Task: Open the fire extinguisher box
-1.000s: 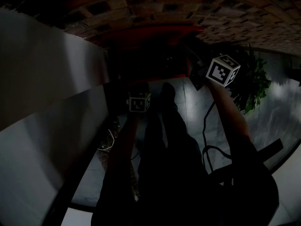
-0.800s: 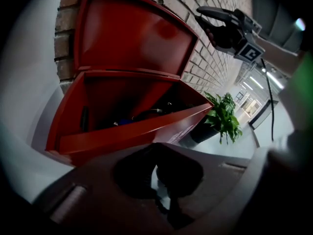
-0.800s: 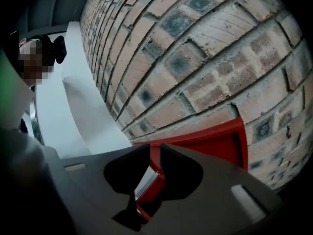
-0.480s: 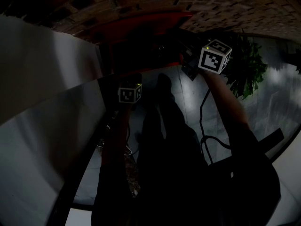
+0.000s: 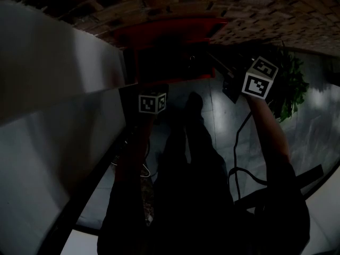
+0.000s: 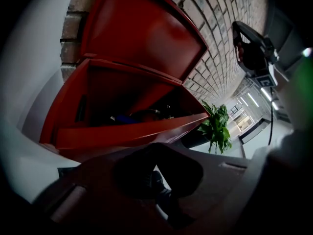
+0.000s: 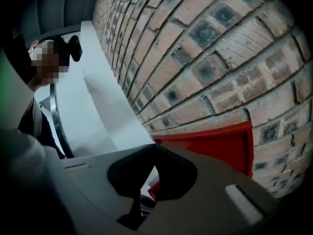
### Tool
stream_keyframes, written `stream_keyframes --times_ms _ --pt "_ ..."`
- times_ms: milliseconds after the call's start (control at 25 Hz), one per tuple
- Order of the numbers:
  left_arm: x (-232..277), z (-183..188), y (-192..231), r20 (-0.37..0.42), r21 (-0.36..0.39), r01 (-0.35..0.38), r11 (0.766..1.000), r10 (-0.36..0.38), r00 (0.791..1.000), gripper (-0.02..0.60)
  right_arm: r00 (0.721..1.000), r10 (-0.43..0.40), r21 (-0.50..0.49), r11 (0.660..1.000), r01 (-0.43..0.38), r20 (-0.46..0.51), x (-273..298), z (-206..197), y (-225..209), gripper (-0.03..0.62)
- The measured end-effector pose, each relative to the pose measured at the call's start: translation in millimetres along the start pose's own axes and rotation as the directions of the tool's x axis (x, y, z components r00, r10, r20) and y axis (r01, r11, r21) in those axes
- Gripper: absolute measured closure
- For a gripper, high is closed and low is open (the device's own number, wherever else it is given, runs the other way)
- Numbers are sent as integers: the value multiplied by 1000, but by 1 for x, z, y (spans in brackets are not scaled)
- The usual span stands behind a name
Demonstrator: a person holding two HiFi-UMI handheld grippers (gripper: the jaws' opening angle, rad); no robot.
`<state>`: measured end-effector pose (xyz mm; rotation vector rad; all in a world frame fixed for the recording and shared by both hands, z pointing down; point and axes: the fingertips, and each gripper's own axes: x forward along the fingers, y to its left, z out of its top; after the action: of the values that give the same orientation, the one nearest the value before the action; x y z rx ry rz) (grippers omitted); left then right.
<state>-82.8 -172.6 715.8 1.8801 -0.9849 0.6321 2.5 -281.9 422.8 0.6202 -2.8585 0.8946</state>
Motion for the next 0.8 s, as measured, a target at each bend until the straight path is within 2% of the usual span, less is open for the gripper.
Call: stream_keyframes --times_ms 120,320,560,800 --pt "0 0 0 0 -21 3 1000 -3 1000 581 999 10 -68 998 -13 -46 -5 -5 10 592" --pt "-1 3 0 16 -62 -10 998 11 1000 581 999 19 -135 991 -25 -49 -8 1 14 592" --pt "-1 2 -2 -3 -8 -13 1000 13 1000 581 997 35 -172 984 -47 -68 -4 3 20 592" --pt "-6 -2 6 7 -27 -41 999 41 999 581 993 73 -188 978 -89 -90 -2 -7 20 592"
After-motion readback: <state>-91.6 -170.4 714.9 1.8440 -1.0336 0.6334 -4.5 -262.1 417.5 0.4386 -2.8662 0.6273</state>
